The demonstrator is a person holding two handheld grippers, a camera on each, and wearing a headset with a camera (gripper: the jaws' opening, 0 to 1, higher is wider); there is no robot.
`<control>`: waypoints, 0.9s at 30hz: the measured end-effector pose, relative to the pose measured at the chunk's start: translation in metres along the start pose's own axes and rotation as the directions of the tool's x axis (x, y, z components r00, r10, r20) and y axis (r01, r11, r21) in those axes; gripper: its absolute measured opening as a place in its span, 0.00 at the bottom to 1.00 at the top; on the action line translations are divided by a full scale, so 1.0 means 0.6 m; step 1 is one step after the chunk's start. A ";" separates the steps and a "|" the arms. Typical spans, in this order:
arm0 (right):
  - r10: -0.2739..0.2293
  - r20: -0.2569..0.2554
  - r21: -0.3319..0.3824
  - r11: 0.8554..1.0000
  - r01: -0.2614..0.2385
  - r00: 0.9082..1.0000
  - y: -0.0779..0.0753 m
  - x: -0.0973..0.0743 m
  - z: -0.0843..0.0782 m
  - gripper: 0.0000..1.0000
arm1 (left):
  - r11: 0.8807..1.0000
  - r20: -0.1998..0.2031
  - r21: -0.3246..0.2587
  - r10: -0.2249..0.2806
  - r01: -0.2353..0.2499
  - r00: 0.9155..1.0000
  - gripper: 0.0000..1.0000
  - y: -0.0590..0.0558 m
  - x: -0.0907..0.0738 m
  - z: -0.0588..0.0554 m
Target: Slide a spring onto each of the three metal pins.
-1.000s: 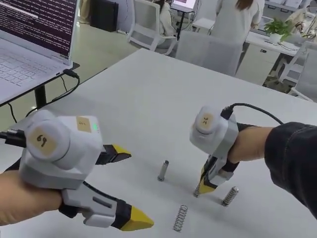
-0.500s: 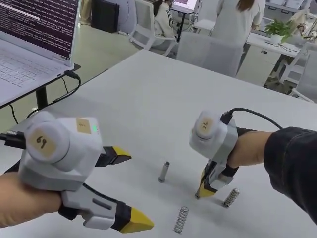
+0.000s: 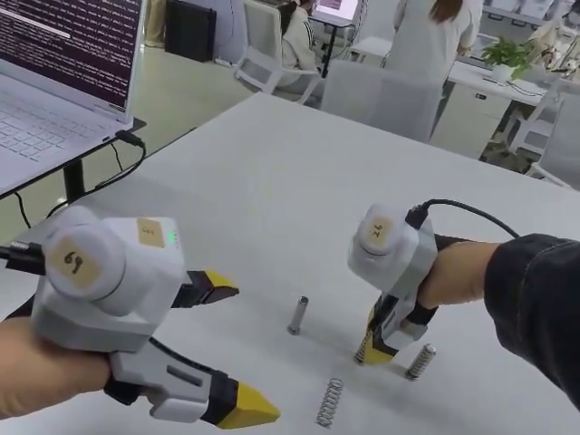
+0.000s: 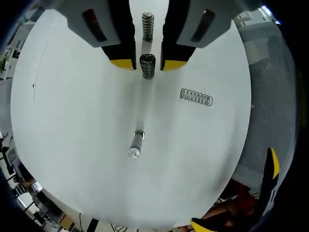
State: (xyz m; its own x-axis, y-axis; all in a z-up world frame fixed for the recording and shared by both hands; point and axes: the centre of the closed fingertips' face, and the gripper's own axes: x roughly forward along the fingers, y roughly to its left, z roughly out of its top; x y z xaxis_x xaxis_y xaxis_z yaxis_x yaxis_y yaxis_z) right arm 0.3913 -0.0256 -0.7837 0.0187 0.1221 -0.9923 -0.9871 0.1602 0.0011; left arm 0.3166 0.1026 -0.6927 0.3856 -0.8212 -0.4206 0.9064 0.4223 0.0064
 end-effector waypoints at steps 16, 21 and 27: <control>-0.020 0.044 0.022 1.000 0.019 0.999 0.001 -0.022 0.000 0.27 | 1.000 0.002 -0.002 0.000 0.000 1.000 0.76 -0.002 0.001 0.003; -0.029 0.060 0.031 0.999 0.027 0.998 0.004 -0.031 0.000 0.30 | 1.000 0.002 -0.001 -0.002 0.002 1.000 0.76 -0.004 0.002 0.004; -0.044 0.101 0.060 0.997 0.038 0.994 0.003 -0.047 -0.001 0.34 | 1.000 0.007 0.001 0.000 0.000 1.000 0.76 -0.005 0.002 0.008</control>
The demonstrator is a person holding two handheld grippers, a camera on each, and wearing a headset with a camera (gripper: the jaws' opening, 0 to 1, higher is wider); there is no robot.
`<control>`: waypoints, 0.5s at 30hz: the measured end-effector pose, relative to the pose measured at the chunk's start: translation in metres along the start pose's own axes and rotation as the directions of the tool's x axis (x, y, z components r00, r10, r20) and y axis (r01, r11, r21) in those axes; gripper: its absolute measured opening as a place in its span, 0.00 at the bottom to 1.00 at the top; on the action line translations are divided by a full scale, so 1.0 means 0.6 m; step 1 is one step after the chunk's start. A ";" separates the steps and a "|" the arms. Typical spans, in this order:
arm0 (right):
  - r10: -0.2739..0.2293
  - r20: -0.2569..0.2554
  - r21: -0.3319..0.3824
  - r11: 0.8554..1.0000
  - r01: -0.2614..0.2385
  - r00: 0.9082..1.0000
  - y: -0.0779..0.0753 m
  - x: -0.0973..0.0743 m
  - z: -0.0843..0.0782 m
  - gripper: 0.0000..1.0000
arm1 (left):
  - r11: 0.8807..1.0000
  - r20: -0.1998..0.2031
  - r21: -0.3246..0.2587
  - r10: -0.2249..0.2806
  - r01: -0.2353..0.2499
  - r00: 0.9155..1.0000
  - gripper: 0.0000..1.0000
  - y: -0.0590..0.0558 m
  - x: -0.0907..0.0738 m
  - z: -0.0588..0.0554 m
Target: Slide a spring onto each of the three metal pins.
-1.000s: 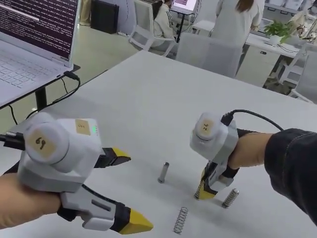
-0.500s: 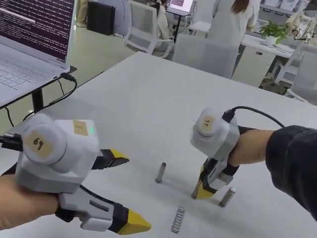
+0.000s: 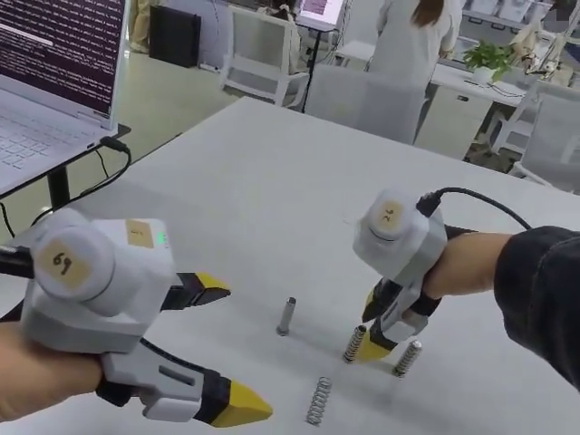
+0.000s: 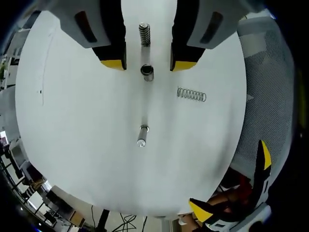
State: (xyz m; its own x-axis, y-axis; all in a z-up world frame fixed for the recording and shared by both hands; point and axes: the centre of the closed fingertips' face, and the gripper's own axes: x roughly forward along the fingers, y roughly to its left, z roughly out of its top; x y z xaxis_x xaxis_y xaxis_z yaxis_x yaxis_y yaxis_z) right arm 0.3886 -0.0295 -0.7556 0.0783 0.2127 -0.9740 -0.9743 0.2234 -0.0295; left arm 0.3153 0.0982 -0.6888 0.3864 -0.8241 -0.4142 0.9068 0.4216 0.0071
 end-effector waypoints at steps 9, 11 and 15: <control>-0.035 0.063 0.029 0.999 0.034 0.997 0.007 -0.024 -0.005 0.38 | 1.000 0.005 0.002 -0.003 0.003 1.000 0.76 -0.004 0.001 0.005; -0.043 0.077 0.037 0.999 0.040 0.996 0.007 -0.027 -0.007 0.38 | 1.000 0.004 0.004 -0.004 0.004 1.000 0.76 -0.005 0.001 0.006; -0.059 0.109 0.061 0.997 0.052 0.992 0.011 -0.034 -0.008 0.42 | 1.000 0.006 0.006 -0.005 0.005 1.000 0.76 -0.006 0.002 0.009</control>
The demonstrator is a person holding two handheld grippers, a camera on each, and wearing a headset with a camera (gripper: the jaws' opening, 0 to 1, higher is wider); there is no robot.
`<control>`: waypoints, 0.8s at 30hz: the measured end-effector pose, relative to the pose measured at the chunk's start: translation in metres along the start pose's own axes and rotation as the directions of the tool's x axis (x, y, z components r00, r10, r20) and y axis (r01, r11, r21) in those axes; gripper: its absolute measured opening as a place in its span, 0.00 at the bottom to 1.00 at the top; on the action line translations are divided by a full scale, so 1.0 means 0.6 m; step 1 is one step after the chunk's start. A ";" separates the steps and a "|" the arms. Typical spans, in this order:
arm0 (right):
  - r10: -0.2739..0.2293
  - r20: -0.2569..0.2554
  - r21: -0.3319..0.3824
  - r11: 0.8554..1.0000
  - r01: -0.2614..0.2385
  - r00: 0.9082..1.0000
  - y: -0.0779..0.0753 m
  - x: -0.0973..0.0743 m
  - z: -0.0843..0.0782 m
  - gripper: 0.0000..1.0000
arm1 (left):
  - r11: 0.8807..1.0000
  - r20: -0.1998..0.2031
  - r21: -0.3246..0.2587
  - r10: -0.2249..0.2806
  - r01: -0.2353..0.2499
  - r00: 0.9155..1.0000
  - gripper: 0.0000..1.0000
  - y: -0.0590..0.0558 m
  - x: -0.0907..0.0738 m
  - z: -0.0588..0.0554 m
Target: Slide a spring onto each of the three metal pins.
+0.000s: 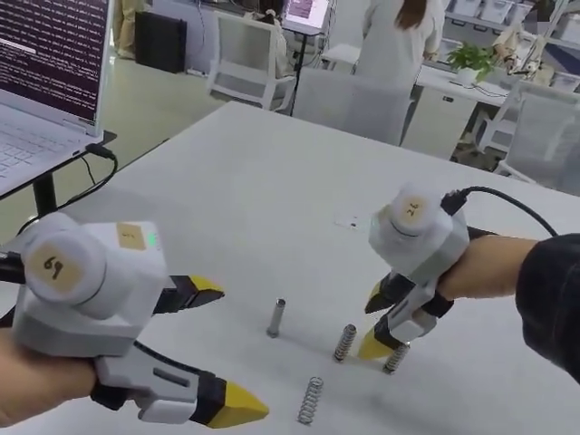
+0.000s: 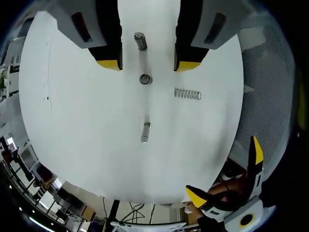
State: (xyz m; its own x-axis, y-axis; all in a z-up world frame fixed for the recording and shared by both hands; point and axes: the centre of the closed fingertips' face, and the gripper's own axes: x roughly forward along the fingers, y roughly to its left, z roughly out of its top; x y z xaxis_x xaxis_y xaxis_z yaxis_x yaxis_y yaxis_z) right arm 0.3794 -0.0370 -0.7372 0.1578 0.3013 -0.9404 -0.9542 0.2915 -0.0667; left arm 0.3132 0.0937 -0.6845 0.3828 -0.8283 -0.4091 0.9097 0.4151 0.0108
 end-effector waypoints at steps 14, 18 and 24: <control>-0.066 0.127 0.056 0.997 0.059 0.990 0.014 -0.039 0.000 0.44 | 1.000 0.000 0.002 -0.001 0.001 1.000 0.76 -0.006 -0.002 0.006; -0.096 0.190 0.089 0.993 0.080 0.977 0.019 -0.055 0.008 0.45 | 1.000 0.000 0.001 0.001 -0.001 1.000 0.76 -0.006 -0.003 0.007; -0.137 0.261 0.122 0.987 0.108 0.955 0.026 -0.075 0.018 0.46 | 1.000 -0.003 0.000 -0.001 0.001 1.000 0.76 -0.008 -0.004 0.005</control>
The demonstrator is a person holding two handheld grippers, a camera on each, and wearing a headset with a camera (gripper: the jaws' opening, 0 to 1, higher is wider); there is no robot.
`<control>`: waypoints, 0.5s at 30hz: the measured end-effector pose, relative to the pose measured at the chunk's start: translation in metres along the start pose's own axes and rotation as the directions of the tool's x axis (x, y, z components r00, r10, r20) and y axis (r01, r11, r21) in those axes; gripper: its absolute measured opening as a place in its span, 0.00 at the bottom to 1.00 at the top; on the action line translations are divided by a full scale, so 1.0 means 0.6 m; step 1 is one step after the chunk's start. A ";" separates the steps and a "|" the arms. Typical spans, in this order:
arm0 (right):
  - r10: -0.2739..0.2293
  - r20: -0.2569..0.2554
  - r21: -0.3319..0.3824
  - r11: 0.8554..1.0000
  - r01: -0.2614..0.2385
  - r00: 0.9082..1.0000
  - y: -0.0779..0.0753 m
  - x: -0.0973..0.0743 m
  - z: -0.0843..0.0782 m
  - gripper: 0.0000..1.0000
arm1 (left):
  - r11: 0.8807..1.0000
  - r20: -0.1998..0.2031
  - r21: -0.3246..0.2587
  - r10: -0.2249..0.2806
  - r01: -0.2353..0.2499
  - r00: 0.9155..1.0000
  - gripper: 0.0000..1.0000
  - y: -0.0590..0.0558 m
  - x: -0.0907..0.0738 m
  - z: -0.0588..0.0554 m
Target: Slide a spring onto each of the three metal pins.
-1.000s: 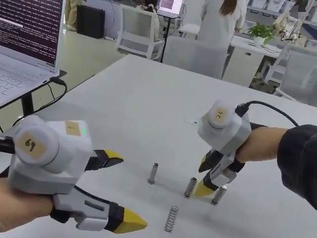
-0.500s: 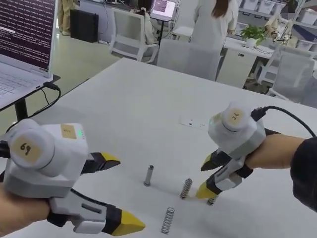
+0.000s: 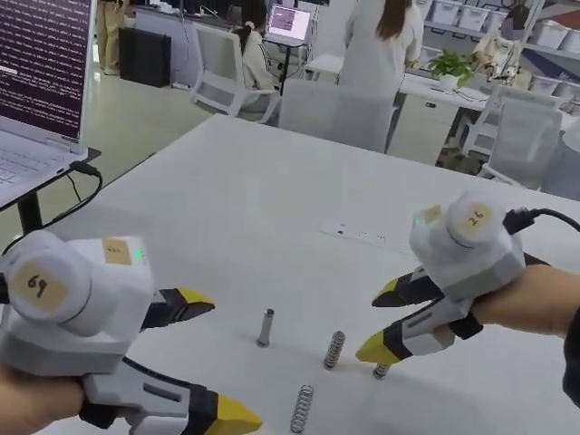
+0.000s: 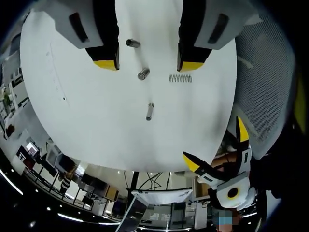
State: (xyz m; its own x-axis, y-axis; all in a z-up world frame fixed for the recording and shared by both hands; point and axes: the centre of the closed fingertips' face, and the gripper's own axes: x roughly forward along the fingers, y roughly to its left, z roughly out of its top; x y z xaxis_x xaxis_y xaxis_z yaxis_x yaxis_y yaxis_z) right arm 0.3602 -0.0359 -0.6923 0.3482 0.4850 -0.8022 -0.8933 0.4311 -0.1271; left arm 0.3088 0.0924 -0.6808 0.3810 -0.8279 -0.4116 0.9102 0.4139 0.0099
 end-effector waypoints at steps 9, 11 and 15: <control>-0.045 0.078 0.052 0.998 0.041 0.996 0.013 -0.027 -0.005 0.48 | 1.000 0.002 -0.003 -0.005 0.005 1.000 0.76 -0.004 0.001 0.001; -0.065 0.098 0.065 0.996 0.058 0.993 0.015 -0.034 -0.006 0.50 | 1.000 0.002 -0.004 -0.005 0.005 1.000 0.76 -0.004 0.001 0.001; -0.082 0.127 0.095 0.993 0.070 0.988 0.023 -0.047 -0.012 0.51 | 1.000 0.000 -0.007 -0.006 0.006 1.000 0.76 -0.005 0.002 0.001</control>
State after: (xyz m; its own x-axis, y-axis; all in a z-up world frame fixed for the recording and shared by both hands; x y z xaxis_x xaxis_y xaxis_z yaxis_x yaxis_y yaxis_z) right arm 0.3360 -0.0489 -0.6758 0.4536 0.5410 -0.7083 -0.8358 0.5341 -0.1273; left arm 0.3068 0.0901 -0.6810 0.3756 -0.8304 -0.4116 0.9114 0.4115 0.0015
